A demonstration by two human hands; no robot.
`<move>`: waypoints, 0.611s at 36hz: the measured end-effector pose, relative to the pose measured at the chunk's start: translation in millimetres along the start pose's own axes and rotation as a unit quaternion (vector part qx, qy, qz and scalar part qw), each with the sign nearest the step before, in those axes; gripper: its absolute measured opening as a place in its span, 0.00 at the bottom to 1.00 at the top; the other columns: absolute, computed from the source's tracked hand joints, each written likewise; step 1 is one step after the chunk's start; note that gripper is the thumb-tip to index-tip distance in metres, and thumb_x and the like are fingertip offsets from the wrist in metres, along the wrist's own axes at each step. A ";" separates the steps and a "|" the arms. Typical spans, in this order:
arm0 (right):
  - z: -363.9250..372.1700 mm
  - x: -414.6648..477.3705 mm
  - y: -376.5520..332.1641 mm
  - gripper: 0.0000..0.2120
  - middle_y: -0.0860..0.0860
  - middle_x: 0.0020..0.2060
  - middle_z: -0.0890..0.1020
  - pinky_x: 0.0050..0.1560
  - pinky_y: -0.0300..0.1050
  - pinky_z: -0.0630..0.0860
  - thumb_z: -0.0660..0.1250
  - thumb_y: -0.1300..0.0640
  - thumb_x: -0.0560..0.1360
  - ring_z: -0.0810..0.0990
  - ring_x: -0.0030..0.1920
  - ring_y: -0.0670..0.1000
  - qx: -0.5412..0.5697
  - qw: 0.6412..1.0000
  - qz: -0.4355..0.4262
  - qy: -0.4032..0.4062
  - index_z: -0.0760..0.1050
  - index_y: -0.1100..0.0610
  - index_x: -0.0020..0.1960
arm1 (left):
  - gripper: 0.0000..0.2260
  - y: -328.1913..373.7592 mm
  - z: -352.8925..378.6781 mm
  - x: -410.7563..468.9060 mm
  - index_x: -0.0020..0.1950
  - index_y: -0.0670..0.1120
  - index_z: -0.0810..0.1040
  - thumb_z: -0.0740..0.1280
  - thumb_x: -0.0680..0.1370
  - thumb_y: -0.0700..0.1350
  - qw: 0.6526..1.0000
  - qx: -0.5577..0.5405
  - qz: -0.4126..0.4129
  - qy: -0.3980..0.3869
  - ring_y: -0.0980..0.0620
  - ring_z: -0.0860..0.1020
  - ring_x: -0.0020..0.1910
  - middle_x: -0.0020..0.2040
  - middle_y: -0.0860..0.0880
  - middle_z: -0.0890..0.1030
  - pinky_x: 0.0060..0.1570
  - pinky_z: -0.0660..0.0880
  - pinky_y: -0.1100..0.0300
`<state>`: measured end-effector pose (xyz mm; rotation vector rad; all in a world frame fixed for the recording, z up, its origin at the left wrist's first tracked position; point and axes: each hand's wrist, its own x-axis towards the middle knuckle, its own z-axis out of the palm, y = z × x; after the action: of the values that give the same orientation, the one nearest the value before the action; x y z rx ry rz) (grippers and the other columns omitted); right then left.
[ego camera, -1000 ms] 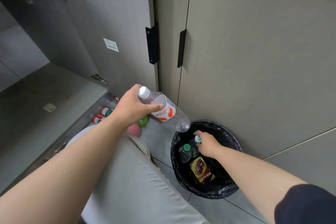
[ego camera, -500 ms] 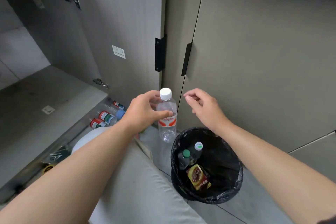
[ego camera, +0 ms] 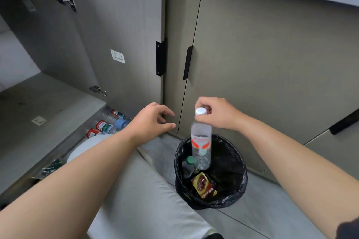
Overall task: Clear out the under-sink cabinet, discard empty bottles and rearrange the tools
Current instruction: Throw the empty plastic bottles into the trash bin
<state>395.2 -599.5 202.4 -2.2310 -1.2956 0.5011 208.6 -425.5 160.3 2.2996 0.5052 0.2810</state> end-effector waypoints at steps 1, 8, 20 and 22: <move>-1.1 -3.3 9.4 0.06 0.45 0.33 0.77 0.37 0.43 0.70 0.72 0.51 0.69 0.73 0.34 0.45 -0.025 0.999 0.022 -0.026 0.76 0.48 0.43 | 0.10 -0.3 0.4 0.2 0.54 0.57 0.83 0.76 0.74 0.53 1.000 0.011 -0.001 -0.004 0.59 0.82 0.47 0.54 0.54 0.76 0.54 0.79 0.60; 35.0 -28.0 76.0 0.07 0.41 0.36 0.78 0.39 0.42 0.72 0.69 0.58 0.71 0.78 0.40 0.49 -0.068 0.984 0.132 -0.101 0.79 0.50 0.48 | 0.04 3.3 6.5 3.3 0.51 0.56 0.83 0.73 0.77 0.47 0.999 0.038 0.002 -0.009 0.60 0.82 0.44 0.52 0.53 0.75 0.50 0.75 0.63; 117.7 -42.1 142.4 0.12 0.54 0.60 0.74 0.54 0.42 0.71 0.67 0.61 0.76 0.77 0.57 0.56 -0.098 0.963 0.249 -0.031 0.79 0.50 0.57 | 0.05 6.5 8.1 5.9 0.53 0.54 0.84 0.70 0.79 0.47 0.998 0.051 -0.010 -0.023 0.56 0.81 0.47 0.52 0.53 0.76 0.55 0.77 0.58; 125.9 -41.7 146.6 0.13 0.55 0.61 0.74 0.54 0.42 0.70 0.67 0.61 0.76 0.77 0.57 0.57 -0.101 0.961 0.254 -0.036 0.78 0.51 0.59 | 0.05 5.9 7.1 6.1 0.53 0.54 0.84 0.70 0.79 0.47 0.998 0.055 -0.015 -0.025 0.55 0.81 0.48 0.52 0.52 0.76 0.55 0.77 0.58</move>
<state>407.8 -666.8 16.9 -2.7514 -0.8213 0.6621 218.2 -431.1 159.9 2.3965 0.5424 0.1853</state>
